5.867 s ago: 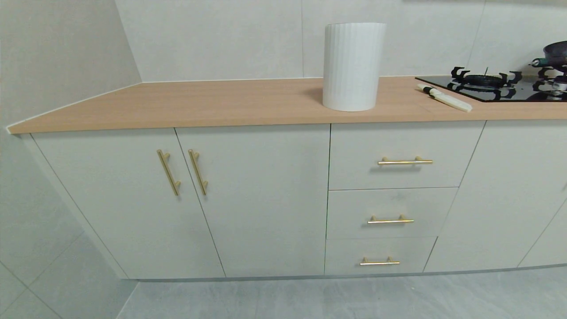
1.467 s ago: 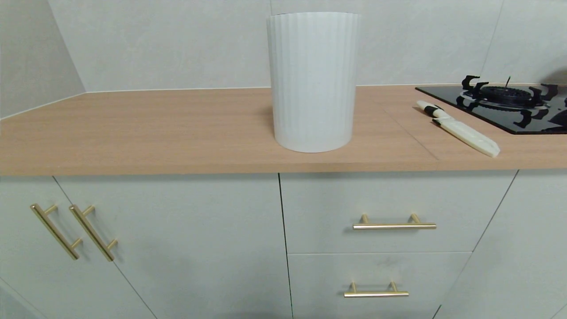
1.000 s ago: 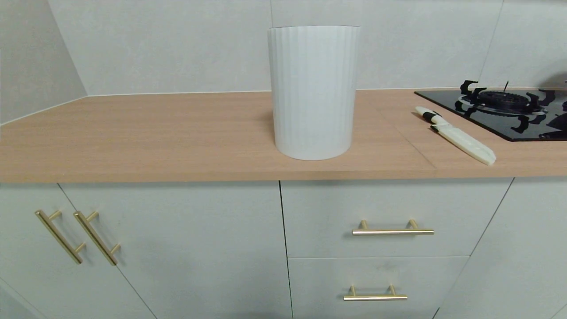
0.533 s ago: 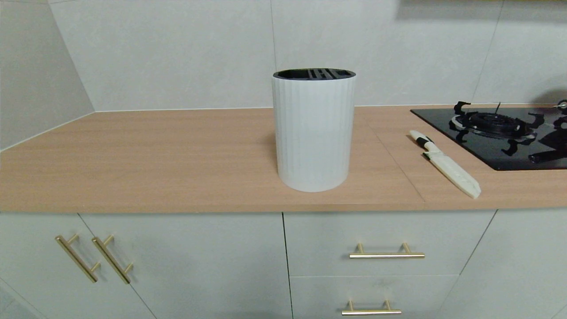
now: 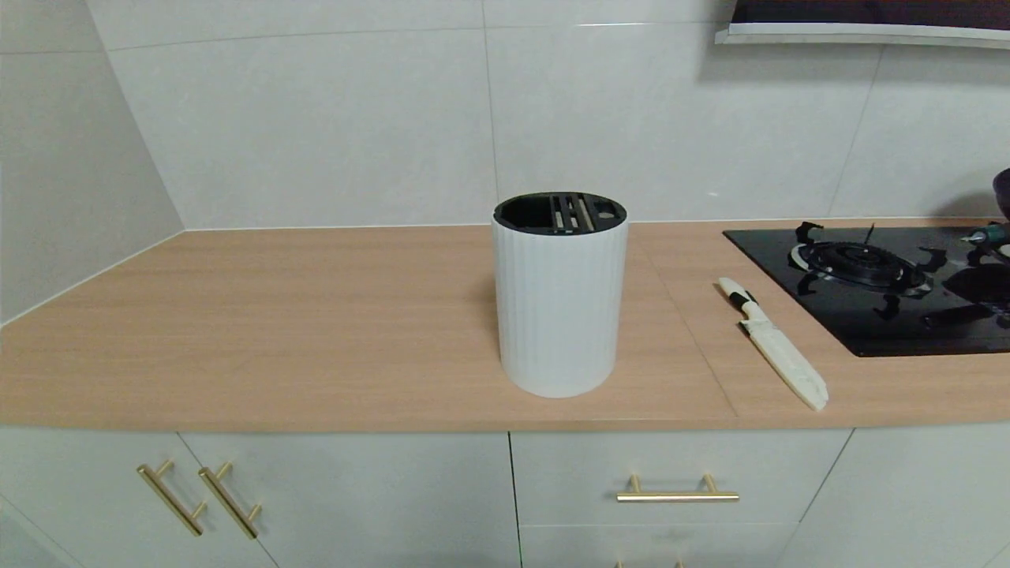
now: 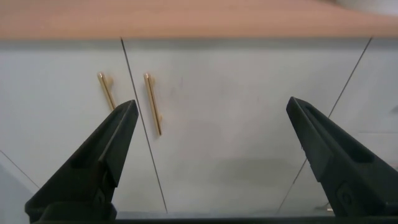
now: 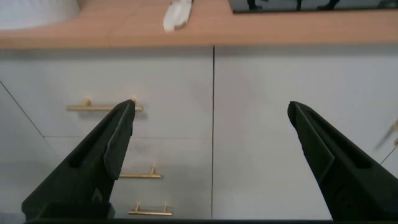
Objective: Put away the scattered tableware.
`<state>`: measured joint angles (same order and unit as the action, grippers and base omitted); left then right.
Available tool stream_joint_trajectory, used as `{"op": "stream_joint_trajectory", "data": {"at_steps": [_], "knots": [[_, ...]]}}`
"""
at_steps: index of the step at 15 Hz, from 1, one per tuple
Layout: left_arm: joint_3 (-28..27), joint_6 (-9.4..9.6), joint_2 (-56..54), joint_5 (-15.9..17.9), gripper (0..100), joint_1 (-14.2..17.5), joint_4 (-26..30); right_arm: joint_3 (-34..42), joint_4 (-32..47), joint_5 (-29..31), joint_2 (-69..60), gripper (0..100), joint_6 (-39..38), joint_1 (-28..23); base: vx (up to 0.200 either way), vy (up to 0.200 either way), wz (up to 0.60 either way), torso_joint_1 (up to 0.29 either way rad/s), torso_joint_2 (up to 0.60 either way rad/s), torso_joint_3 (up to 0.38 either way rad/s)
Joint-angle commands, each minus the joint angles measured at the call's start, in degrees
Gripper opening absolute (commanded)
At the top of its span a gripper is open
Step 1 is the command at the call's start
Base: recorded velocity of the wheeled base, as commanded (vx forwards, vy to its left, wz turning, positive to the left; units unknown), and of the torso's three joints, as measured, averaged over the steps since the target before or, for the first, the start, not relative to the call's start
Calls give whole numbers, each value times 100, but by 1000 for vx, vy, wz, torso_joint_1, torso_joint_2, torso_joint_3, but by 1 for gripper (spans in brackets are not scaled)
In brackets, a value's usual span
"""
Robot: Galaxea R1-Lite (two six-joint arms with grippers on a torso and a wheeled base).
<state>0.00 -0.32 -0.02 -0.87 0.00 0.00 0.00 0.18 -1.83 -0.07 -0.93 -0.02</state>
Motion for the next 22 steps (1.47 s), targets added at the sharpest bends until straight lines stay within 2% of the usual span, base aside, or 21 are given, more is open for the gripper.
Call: {"op": "stream_joint_trajectory", "data": {"at_steps": [1, 17, 22], "knots": [[0, -3, 2, -1, 100, 0, 0, 0, -1, -2, 7, 100, 5, 2, 0, 0, 0, 193, -491, -281], [0, -3, 2, -1, 100, 0, 0, 0, -1, -2, 7, 100, 5, 2, 0, 0, 0, 246, -549, -298], [0, -3, 2, -1, 100, 0, 0, 0, -1, -2, 7, 100, 5, 2, 0, 0, 0, 199, -409, -218]]}}
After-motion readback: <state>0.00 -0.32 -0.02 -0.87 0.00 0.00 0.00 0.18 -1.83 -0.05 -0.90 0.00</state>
